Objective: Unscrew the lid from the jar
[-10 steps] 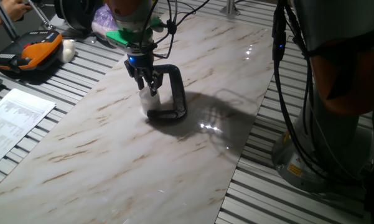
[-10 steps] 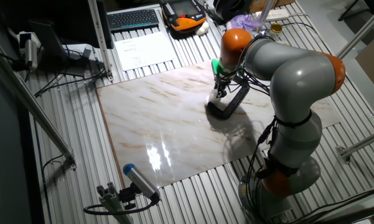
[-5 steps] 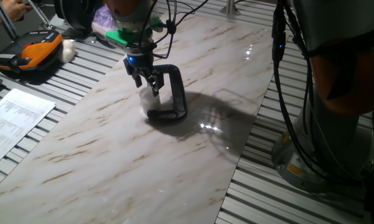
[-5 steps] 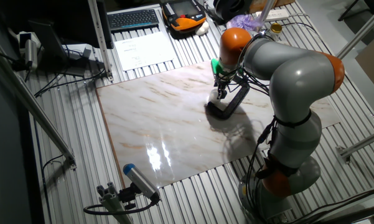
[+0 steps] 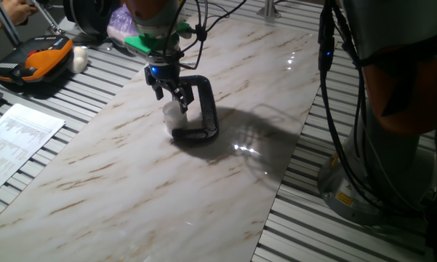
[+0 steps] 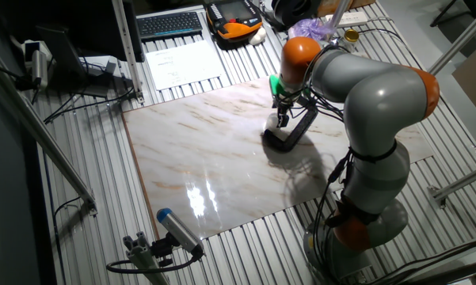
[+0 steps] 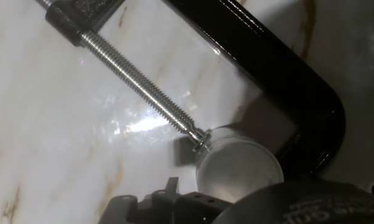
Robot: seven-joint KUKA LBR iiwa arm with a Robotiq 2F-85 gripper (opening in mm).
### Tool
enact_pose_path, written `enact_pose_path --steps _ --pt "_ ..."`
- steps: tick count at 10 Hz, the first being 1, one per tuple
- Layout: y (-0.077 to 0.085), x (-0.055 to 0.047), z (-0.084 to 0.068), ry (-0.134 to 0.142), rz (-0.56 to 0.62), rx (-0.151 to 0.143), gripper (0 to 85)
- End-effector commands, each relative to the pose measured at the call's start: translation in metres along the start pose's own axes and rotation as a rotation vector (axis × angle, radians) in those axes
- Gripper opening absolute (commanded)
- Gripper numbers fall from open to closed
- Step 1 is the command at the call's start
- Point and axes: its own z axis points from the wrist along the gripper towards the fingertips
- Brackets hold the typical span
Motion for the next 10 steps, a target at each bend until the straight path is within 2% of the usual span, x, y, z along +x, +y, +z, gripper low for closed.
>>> enact_pose_path --steps 1,7,8,10 --pt "0.0003 0.0001 0.0012 0.002 0.0 -0.002 85.0" --pt "0.0006 -0.0006 0.0093 0.007 -0.011 -0.007 85.0" --pt "0.0007 -0.0005 0.0097 0.007 -0.015 -0.008 68.0" --pt "0.0007 -0.0005 0.0097 0.007 -0.018 -0.01 68.0"
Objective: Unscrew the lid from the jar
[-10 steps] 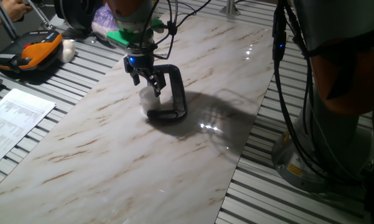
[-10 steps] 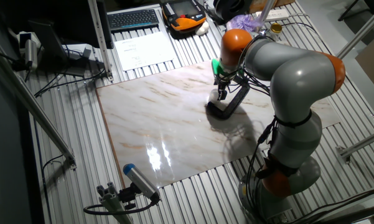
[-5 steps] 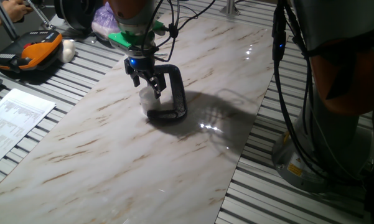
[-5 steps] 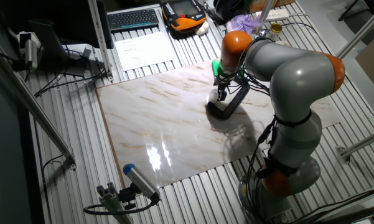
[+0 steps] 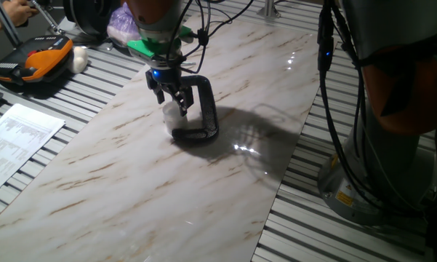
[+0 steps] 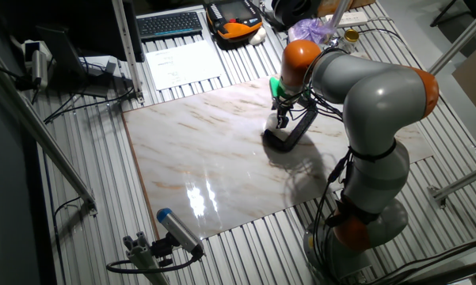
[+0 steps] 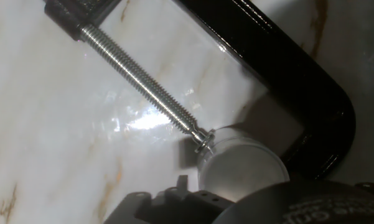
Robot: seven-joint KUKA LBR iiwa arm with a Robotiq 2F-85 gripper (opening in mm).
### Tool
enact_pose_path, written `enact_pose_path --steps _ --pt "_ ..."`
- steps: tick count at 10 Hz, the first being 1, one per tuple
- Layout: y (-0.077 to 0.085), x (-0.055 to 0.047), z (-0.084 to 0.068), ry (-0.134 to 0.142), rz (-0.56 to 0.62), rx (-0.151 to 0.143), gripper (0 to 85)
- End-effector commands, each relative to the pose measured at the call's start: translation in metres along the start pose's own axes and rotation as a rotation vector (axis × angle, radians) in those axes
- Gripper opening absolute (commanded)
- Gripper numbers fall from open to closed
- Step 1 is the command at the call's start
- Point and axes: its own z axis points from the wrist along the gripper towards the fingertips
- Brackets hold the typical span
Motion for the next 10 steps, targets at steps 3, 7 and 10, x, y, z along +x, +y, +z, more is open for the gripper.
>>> enact_pose_path --steps 3,7,10 --pt "0.0001 0.0001 -0.0001 -0.004 -0.006 0.003 68.0" --pt "0.0 0.0 -0.0002 -0.008 -0.012 0.008 68.0" --pt "-0.0002 0.0002 -0.0005 -0.01 -0.014 0.009 85.0"
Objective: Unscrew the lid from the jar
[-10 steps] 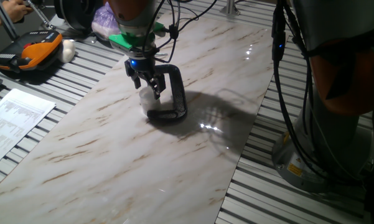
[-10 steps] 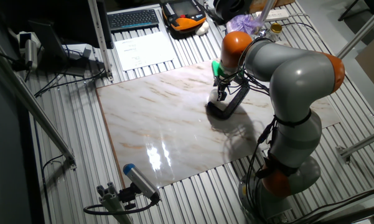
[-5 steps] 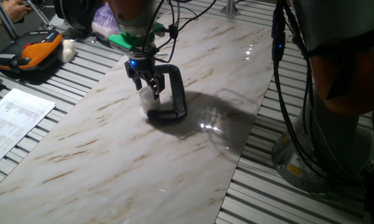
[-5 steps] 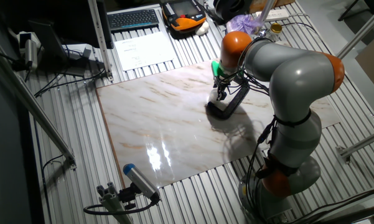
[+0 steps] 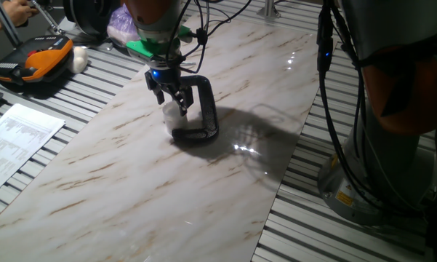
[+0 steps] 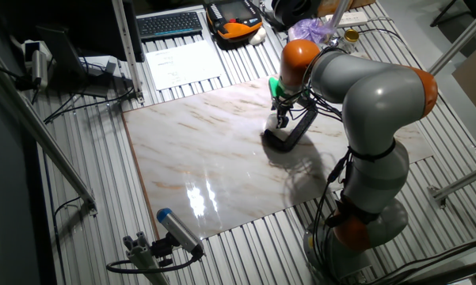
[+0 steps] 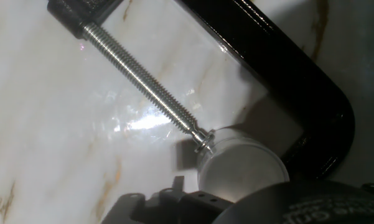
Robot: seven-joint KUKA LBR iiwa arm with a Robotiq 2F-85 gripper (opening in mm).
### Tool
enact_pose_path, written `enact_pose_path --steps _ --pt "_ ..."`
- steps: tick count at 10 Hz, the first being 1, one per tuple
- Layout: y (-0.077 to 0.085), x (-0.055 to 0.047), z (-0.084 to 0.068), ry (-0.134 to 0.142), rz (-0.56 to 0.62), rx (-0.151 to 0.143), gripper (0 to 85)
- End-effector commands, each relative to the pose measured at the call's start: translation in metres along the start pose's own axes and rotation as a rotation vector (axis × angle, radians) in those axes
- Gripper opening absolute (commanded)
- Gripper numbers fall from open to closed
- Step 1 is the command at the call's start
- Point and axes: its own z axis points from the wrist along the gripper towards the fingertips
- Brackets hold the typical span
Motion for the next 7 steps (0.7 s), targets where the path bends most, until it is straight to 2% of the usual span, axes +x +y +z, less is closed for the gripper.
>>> enact_pose_path --steps 1,7 --pt "-0.0001 0.0 0.0002 0.0 -0.002 0.0 85.0" --pt "-0.001 -0.0002 0.0028 0.001 -0.008 -0.001 85.0"
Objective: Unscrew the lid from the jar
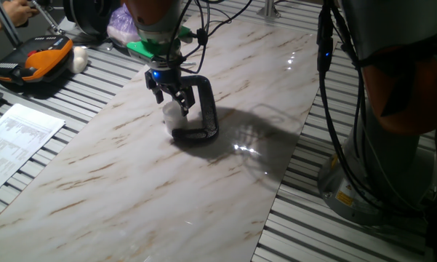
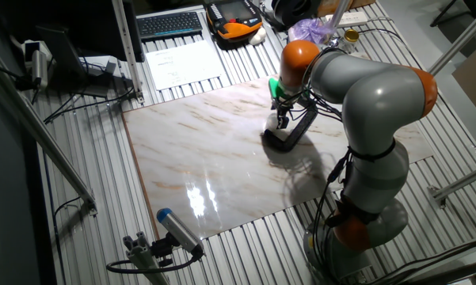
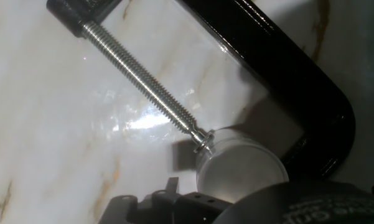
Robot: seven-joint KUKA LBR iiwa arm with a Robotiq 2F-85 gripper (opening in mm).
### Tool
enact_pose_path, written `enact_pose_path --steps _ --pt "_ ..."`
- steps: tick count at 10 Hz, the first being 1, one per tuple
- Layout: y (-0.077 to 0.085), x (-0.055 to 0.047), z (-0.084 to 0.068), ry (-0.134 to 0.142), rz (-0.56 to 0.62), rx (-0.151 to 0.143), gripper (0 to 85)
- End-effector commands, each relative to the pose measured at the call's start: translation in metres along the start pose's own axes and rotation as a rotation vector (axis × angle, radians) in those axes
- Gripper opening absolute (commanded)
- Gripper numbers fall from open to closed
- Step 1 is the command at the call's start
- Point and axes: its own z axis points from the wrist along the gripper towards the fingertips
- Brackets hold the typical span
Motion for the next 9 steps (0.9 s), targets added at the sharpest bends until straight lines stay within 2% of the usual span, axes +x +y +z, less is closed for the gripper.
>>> enact_pose_path --steps 1,9 --pt "-0.0001 -0.0001 0.0003 0.0 0.0 0.0 68.0" --pt "-0.0006 -0.0001 0.0007 -0.008 -0.02 0.007 68.0"
